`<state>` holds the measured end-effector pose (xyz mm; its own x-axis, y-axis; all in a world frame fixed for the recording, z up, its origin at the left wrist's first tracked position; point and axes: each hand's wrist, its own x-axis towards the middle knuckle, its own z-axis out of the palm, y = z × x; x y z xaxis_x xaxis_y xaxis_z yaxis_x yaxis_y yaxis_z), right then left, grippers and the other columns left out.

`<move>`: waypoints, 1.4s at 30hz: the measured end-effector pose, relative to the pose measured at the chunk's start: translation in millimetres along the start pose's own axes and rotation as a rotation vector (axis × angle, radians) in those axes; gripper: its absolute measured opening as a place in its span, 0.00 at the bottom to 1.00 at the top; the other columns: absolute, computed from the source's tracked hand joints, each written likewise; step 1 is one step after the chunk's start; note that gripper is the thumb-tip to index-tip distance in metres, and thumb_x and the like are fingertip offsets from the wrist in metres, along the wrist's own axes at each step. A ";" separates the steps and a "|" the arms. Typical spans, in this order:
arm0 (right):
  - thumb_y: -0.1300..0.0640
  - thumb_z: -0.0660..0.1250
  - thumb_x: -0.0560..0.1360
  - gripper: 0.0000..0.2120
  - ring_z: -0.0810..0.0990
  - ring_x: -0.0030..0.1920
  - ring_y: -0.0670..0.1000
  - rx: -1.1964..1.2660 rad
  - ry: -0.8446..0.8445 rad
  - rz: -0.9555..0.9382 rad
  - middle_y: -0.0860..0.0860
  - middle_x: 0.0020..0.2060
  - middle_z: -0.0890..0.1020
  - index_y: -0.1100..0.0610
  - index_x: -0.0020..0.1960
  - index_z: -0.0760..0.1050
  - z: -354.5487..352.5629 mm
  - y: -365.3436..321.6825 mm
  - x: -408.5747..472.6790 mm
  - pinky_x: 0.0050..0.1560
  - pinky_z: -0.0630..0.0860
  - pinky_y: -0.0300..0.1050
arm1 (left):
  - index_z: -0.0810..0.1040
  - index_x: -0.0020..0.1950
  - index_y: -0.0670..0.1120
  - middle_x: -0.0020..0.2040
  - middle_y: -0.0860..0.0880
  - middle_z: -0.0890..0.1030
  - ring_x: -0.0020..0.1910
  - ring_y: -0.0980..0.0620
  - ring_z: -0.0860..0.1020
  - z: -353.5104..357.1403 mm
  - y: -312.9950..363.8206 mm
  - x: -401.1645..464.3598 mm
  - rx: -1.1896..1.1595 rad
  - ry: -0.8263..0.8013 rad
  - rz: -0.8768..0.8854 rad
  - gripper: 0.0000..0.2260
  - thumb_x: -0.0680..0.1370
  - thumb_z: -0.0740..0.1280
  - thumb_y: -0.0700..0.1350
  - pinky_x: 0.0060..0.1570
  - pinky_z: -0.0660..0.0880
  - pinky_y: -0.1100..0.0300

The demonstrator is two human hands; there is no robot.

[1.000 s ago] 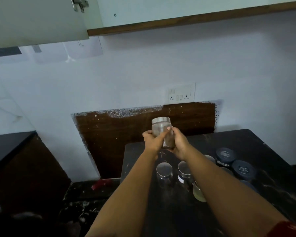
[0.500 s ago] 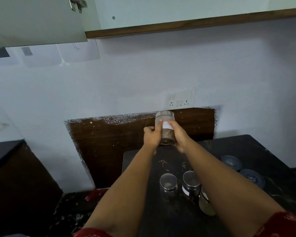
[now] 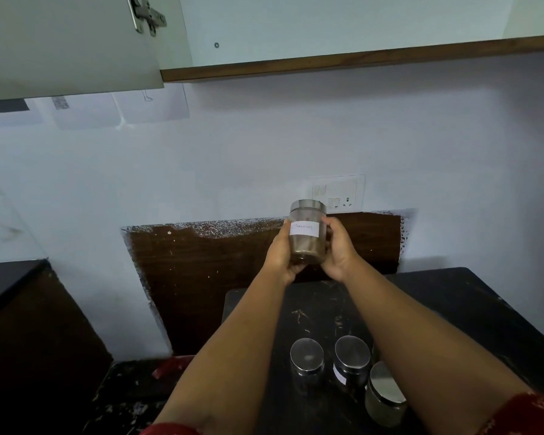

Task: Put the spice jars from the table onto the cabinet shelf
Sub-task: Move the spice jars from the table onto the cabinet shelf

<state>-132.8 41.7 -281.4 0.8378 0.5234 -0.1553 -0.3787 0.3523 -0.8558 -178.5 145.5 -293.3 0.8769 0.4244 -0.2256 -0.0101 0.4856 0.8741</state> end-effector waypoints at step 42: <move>0.46 0.80 0.63 0.41 0.75 0.61 0.56 -1.216 0.105 -0.758 0.56 0.62 0.75 0.61 0.66 0.63 242.4 -275.6 89.5 0.54 0.72 0.46 | 0.71 0.68 0.40 0.69 0.39 0.72 0.72 0.40 0.65 26.2 342.6 34.5 1.656 0.670 0.960 0.19 0.85 0.50 0.48 0.72 0.59 0.48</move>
<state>-48.7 179.5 60.2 0.7266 0.4359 0.5311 0.6837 -0.3822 -0.6216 -139.2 306.5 9.6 0.5729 0.4160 0.7063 0.4318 -0.8856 0.1714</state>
